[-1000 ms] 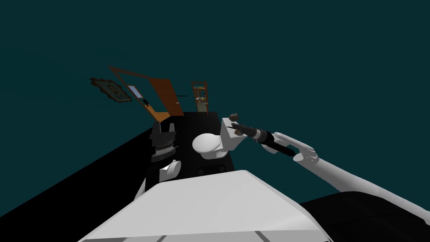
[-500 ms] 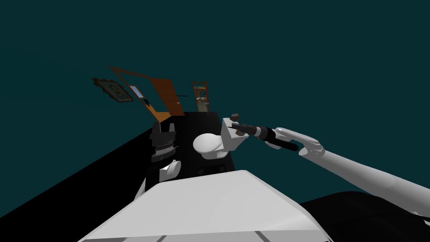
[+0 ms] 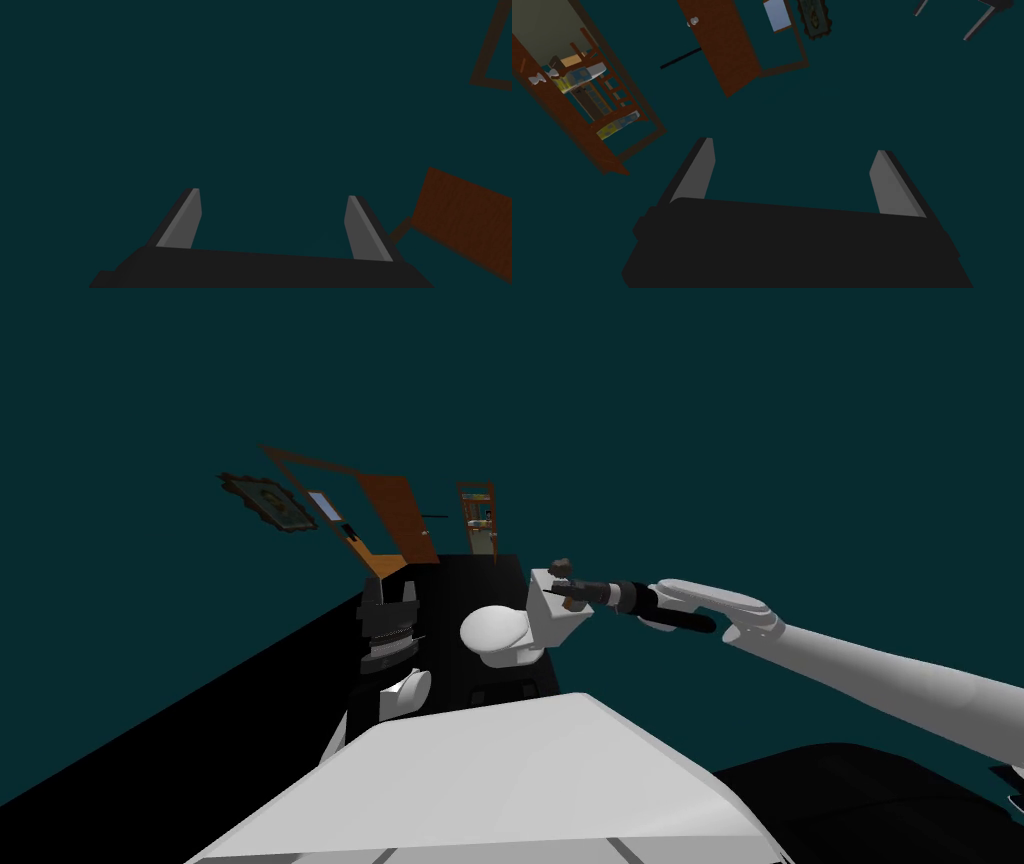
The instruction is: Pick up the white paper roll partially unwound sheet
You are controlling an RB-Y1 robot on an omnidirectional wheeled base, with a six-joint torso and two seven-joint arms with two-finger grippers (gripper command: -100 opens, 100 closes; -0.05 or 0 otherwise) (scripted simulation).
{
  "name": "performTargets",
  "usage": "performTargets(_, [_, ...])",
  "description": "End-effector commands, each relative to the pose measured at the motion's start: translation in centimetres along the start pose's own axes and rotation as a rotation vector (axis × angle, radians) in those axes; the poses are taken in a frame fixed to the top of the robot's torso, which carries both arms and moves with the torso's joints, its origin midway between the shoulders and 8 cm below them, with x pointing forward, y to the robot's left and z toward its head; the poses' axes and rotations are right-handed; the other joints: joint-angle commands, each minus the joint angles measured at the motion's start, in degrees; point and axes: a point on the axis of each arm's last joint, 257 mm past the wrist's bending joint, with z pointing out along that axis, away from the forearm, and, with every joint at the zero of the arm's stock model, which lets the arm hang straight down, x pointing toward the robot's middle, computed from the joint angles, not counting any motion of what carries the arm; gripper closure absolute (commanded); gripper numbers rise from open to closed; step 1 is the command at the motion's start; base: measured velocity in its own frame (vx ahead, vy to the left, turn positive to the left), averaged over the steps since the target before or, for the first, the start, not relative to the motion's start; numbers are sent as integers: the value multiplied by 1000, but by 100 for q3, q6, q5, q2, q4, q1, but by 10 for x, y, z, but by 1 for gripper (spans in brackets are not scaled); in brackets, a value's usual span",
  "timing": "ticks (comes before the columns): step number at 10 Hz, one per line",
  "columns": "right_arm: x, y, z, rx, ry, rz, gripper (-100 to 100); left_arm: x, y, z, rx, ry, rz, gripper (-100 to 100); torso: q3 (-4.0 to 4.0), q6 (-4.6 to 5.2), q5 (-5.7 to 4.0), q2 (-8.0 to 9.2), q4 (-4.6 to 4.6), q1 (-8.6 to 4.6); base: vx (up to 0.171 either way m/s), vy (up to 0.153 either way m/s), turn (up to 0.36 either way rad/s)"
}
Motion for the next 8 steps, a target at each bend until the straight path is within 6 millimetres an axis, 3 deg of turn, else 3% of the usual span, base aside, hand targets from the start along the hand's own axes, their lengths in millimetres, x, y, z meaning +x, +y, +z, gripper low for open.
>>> performTargets(1, [3, -3, -1, 16, 46, -14, -100, 0, 0, 0, 0, 0, 0, 0, 0, 0, 0, 0, 0, 0, 11, 12, -9])
performTargets(5, [7, -13, -1, 52, 153, -53, -100, 0, 0, 0, 0, 0, 0, 0, 0, 0, -1, 0, 0, -2, 9, 6, -10])
performTargets(6, [4, -24, -5, 85, 175, -57, -100, 0, 0, 0, 0, 0, 0, 0, 0, 0, -1, 1, 0, -3, 16, 2, -35])
performTargets(8, [8, -23, -2, 87, 226, -79, -100, 0, 0, 0, 0, 0, 0, 0, -1, 0, -2, -1, -1, -4, 11, 1, -13])
